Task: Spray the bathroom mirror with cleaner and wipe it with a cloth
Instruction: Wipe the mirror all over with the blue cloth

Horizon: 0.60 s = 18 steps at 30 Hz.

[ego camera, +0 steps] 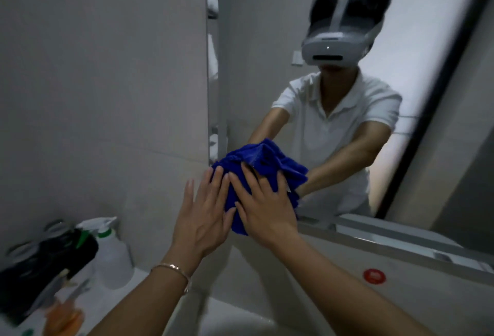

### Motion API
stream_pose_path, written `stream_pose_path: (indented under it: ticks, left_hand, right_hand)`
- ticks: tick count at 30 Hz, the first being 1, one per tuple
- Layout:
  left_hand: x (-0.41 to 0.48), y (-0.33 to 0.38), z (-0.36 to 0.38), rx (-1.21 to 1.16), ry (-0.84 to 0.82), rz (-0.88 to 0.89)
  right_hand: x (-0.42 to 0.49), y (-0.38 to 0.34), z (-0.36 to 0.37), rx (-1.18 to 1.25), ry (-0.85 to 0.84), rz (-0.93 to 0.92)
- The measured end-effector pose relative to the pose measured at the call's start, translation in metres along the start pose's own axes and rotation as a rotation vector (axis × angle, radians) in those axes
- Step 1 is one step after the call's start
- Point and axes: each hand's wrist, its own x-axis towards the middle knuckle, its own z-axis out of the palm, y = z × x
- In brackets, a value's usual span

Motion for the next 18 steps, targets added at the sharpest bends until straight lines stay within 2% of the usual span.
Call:
stream_pose_path:
  ticks: [4, 6, 10, 13, 18]
  left_hand:
    - [0.032, -0.033, -0.015, -0.122, -0.047, -0.222]
    - [0.062, -0.041, -0.033, -0.238, 0.018, -0.258]
    - [0.133, -0.039, -0.089, -0.445, 0.249, -0.276]
    - [0.179, -0.015, -0.130, -0.436, 0.408, -0.282]
    - [0.202, 0.042, -0.153, -0.392, 0.483, -0.117]
  right_hand:
    - [0.066, -0.019, -0.020, -0.076, 0.032, -0.109]
    - [0.099, -0.009, -0.038, -0.101, 0.068, -0.152]
    - [0.161, 0.049, -0.093, -0.166, 0.199, -0.164]
    - [0.179, 0.099, -0.133, -0.179, 0.214, -0.163]
    - [0.144, 0.157, -0.145, -0.106, 0.374, -0.032]
